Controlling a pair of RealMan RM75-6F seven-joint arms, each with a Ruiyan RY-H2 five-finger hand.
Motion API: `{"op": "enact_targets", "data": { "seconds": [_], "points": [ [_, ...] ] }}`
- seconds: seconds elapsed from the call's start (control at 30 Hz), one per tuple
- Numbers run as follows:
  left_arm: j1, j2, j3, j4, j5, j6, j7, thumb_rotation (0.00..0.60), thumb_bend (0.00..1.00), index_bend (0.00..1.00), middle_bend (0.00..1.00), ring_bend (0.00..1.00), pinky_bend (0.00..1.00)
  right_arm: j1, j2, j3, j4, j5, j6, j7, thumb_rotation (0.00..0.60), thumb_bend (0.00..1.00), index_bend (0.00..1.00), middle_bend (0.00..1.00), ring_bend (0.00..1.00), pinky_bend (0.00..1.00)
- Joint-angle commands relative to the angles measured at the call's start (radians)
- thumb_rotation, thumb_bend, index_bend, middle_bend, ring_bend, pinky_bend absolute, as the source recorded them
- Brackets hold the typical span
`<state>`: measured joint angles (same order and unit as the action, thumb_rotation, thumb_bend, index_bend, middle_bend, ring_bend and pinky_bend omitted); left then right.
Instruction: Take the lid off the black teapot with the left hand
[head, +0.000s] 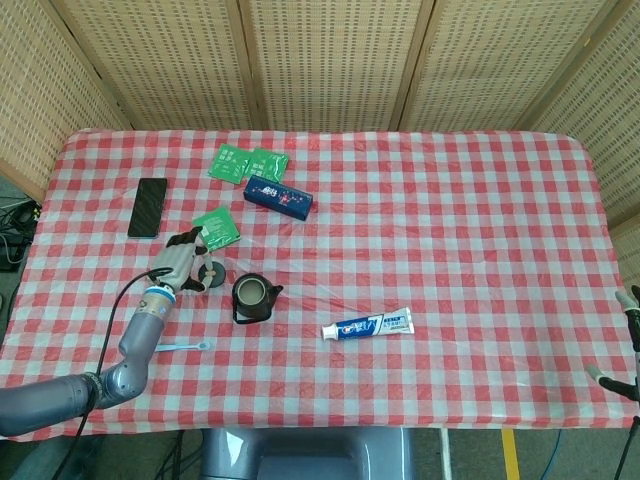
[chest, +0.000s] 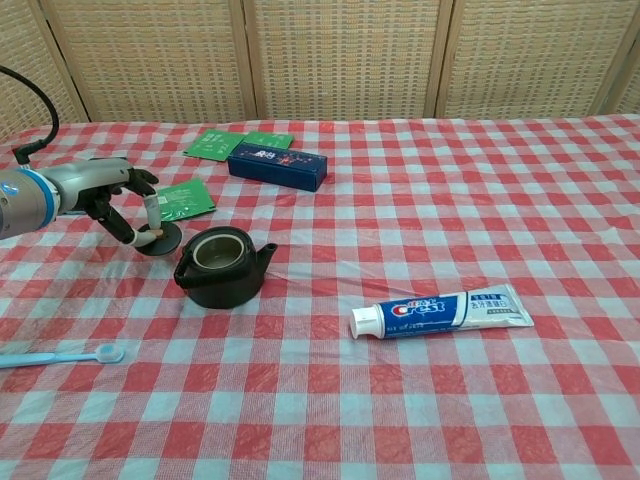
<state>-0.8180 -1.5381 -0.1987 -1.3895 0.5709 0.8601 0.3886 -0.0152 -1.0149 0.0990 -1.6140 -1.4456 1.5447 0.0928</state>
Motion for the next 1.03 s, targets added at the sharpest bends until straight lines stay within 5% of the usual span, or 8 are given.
{"op": "enact_targets", "data": {
  "seconds": [0.03,0.1,0.3,0.5,0.77,1.03],
  "points": [
    [0.001,-0.006,0.001,0.007,0.011,-0.009,-0.011,0.6,0.08,0.1,0.0,0.0,0.0,0.001,-0.001,0.001,0.002,0.003,-0.002,-0.002,0.6,0.0,0.08,0.0,0.0,0.0],
    [0.005,-0.002,0.0,0.001,0.037,-0.004,-0.023,0.6,0.01,0.0,0.0,0.0,0.0,0.002,-0.002,0.002,0.003,0.005,-0.004,-0.003,0.6,0.0,0.08,0.0,0.0,0.0],
    [0.046,0.061,-0.02,-0.099,0.172,0.067,-0.096,0.6,0.0,0.0,0.0,0.0,0.0,0.003,-0.003,0.0,0.001,0.001,-0.004,-0.007,0.6,0.0,0.08,0.0,0.0,0.0],
    [0.148,0.178,0.001,-0.248,0.395,0.245,-0.169,0.6,0.0,0.0,0.0,0.0,0.0,0.0,0.0,-0.005,-0.006,-0.016,0.006,-0.003,0.6,0.0,0.08,0.0,0.0,0.0],
    [0.369,0.285,0.177,-0.274,0.7,0.56,-0.192,0.6,0.0,0.0,0.0,0.0,0.0,-0.007,0.01,-0.011,-0.014,-0.038,0.025,0.018,0.6,0.0,0.08,0.0,0.0,0.0],
    [0.538,0.344,0.296,-0.289,0.78,0.695,-0.226,0.6,0.0,0.0,0.0,0.0,0.0,-0.01,0.017,-0.015,-0.008,-0.045,0.026,0.048,0.6,0.0,0.08,0.0,0.0,0.0]
  ]
}}
